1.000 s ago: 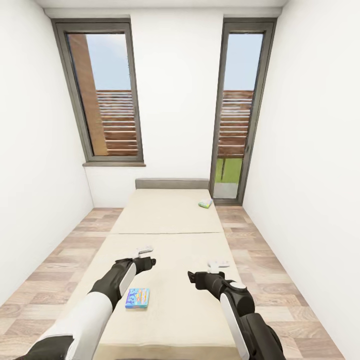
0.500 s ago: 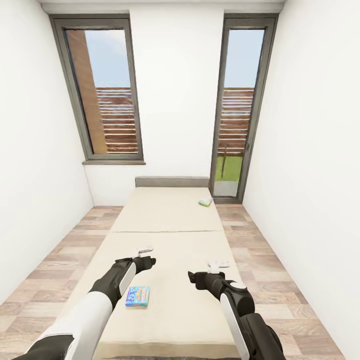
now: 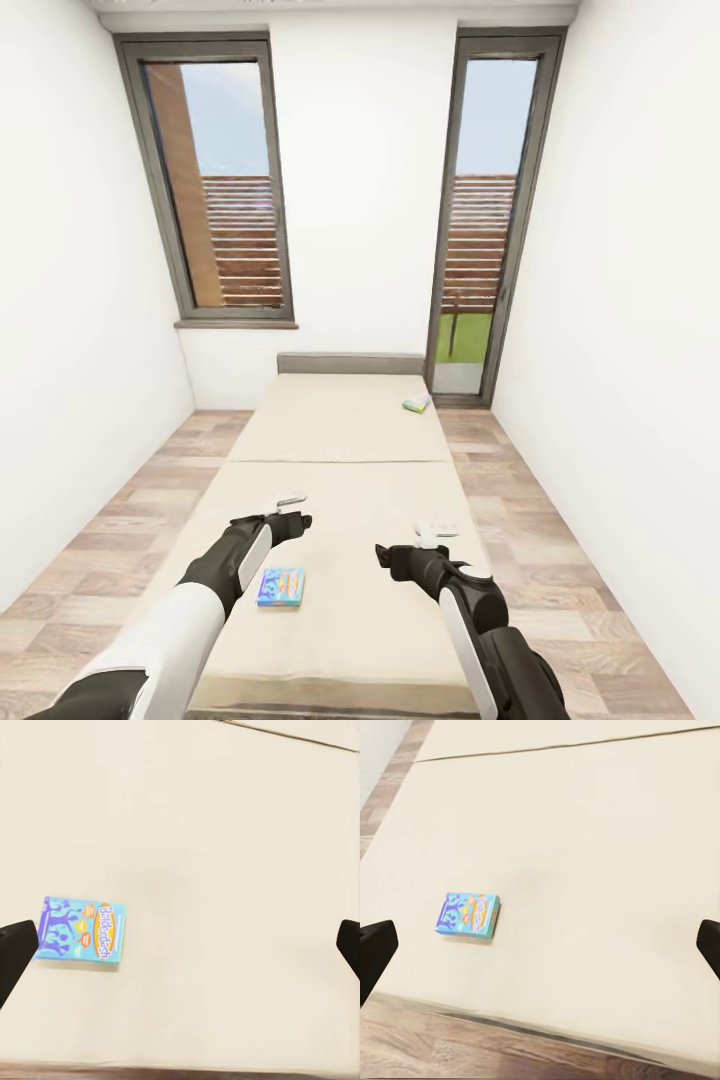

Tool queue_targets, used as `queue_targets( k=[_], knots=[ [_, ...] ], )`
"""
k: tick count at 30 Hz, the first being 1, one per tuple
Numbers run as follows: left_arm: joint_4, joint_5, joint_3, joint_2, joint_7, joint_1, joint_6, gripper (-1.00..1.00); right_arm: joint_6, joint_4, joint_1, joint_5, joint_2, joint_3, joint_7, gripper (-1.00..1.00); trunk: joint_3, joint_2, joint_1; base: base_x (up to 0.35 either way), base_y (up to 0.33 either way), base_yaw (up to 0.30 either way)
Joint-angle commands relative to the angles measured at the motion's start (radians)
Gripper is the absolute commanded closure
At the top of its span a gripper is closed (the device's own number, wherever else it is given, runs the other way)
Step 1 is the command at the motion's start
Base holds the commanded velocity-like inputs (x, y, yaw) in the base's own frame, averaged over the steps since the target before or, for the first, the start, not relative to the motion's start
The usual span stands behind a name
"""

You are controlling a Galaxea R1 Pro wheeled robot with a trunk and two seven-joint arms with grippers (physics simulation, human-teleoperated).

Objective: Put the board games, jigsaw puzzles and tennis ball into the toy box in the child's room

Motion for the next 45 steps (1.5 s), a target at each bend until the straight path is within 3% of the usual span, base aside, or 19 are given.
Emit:
queue_targets(
  k=[1, 29, 37, 45],
  knots=[
    [-0.002, 0.009, 0.004, -0.001, 0.003, -0.001, 0.006, -1.00, 0.005, -0.001, -0.001, -0.006, 0.000, 0.000, -0.002, -1.00, -0.002, -0.002, 0.001, -0.023, -0.046, 0.212],
    [-0.003, 0.009, 0.001, -0.001, 0.001, -0.001, 0.003, -1.00, 0.004, 0.001, -0.001, -0.008, 0.000, -0.002, -0.002, -1.00, -0.002, -0.002, 0.001, -0.003, -0.006, 0.037],
    [0.006, 0.006, 0.002, -0.006, 0.004, -0.001, -0.009, -1.00, 0.016, 0.024, -0.001, -0.005, 0.000, -0.047, -0.011, -1.00, -0.002, -0.002, 0.001, 0.000, 0.000, 0.000],
    [-0.007, 0.008, 0.001, 0.003, 0.003, -0.001, -0.008, -1.00, 0.016, 0.035, -0.001, -0.007, -0.019, -0.082, -0.028, -1.00, -0.002, -0.002, 0.001, 0.000, 0.000, 0.000]
  ],
)
